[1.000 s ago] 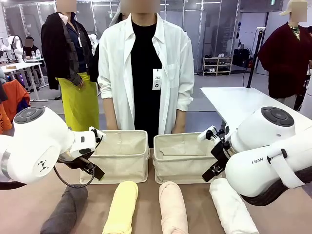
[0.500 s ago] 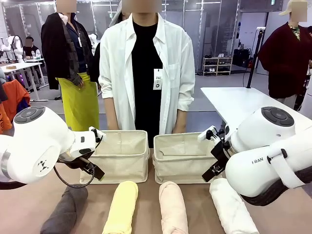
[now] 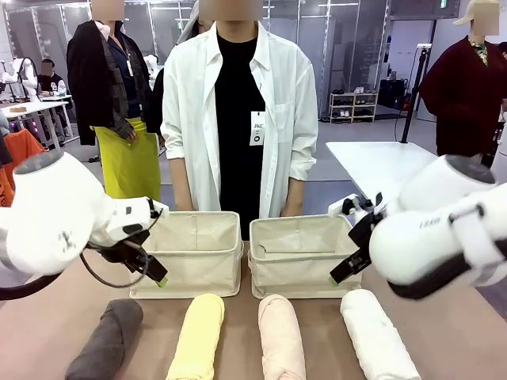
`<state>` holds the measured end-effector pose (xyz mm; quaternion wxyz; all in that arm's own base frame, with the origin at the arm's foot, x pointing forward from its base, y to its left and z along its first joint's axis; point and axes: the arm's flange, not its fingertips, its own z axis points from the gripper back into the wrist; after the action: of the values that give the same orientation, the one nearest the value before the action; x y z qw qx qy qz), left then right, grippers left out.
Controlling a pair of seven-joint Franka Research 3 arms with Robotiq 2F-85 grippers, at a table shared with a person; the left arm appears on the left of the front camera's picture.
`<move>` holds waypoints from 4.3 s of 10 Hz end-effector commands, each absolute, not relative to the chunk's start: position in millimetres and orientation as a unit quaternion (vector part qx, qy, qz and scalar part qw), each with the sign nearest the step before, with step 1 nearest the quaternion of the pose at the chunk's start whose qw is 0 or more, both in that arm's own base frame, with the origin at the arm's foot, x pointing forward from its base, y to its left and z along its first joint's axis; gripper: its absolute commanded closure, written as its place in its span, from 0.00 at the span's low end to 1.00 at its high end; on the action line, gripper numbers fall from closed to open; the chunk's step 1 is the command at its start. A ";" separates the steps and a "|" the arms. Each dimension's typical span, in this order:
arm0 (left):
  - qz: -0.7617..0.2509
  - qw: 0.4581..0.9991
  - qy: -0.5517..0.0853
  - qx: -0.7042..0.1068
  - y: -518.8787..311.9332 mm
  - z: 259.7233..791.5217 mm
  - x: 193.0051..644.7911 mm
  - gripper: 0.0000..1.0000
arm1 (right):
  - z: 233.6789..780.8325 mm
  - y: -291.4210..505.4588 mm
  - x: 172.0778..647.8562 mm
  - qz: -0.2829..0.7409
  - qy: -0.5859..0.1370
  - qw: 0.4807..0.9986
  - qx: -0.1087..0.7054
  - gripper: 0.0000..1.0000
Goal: Divide the towels into two baskets.
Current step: Pick up one hotel-folded towel and place it in the Fabric basket indicated by the person.
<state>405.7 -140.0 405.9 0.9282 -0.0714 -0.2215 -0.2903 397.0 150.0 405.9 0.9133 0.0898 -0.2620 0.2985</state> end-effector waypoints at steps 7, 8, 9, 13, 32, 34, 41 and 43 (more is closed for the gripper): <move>-0.213 0.814 -0.172 -0.512 23.6 418.6 407.9 0.00 | 398.3 19.3 414.2 0.165 -0.190 0.809 0.531 0.00; -0.196 0.793 -0.164 -0.553 52.0 410.7 400.5 0.00 | 387.3 -5.6 411.5 0.130 -0.195 0.807 0.542 0.00; -0.172 0.779 -0.197 -0.570 85.9 404.9 390.8 0.00 | 377.4 -34.8 406.7 0.092 -0.207 0.806 0.547 0.00; -0.045 0.763 -0.278 -0.583 215.2 386.6 332.1 0.00 | 352.5 -142.0 355.9 -0.029 -0.251 0.804 0.538 0.00; 0.060 0.766 -0.305 -0.564 281.7 360.5 274.9 0.00 | 333.8 -206.0 315.0 -0.120 -0.280 0.789 0.534 0.00; 0.060 0.766 -0.305 -0.564 281.7 360.5 274.9 0.00 | 333.8 -206.0 315.0 -0.120 -0.280 0.789 0.534 0.00; 0.060 0.766 -0.305 -0.564 281.7 360.5 274.9 0.00 | 388.4 -130.2 335.7 -0.029 -0.239 0.858 0.453 0.00; 0.060 0.766 -0.305 -0.564 281.7 360.5 274.9 0.00 | 403.1 -70.6 354.3 0.020 -0.200 0.894 0.401 0.00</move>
<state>277.2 279.6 359.8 0.7659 -0.5647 -0.3019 0.0582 362.8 -105.8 400.1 0.8715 0.4326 -0.2307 0.0073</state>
